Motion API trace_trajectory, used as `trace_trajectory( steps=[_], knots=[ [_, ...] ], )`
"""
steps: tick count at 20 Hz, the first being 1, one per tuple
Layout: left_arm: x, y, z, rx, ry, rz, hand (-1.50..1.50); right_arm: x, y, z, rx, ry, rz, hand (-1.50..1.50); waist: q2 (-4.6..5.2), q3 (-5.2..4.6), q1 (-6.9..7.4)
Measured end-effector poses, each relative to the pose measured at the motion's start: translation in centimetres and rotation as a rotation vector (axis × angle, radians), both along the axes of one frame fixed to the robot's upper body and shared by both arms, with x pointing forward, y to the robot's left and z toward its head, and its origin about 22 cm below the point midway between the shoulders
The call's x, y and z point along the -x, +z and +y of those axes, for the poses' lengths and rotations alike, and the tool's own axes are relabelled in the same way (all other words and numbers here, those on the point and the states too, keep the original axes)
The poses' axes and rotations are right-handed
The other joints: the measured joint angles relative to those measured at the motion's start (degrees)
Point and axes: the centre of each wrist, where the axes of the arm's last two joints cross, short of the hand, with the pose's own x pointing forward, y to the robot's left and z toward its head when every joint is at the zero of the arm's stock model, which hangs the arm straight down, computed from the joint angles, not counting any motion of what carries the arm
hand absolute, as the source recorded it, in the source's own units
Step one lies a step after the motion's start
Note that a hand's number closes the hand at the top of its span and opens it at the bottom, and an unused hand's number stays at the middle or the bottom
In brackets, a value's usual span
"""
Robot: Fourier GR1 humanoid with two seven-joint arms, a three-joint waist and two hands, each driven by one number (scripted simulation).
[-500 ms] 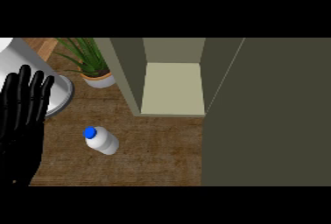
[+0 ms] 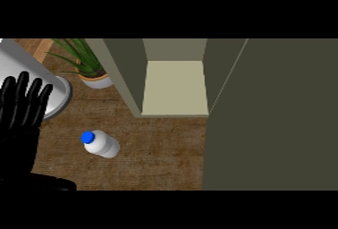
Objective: Pick up the bottled water, place it into the cabinet and close the cabinet
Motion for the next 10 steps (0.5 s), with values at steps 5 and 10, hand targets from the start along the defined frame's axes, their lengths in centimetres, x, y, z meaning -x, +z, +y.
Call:
trace_trajectory(
  steps=[5, 10],
  knots=[
    [1.8, 1.0, 0.6, 0.042, -0.012, 0.077, -1.50, 2.8, 0.3, 0.3, -0.005, 0.090, 0.052, -1.50, 0.09, 0.05, 0.02],
    [3.9, 1.3, 1.5, 0.022, 0.015, 0.132, -1.50, 5.1, 0.4, 0.2, -0.003, 0.121, 0.074, -1.50, 0.11, 0.07, -0.12]
  ],
)
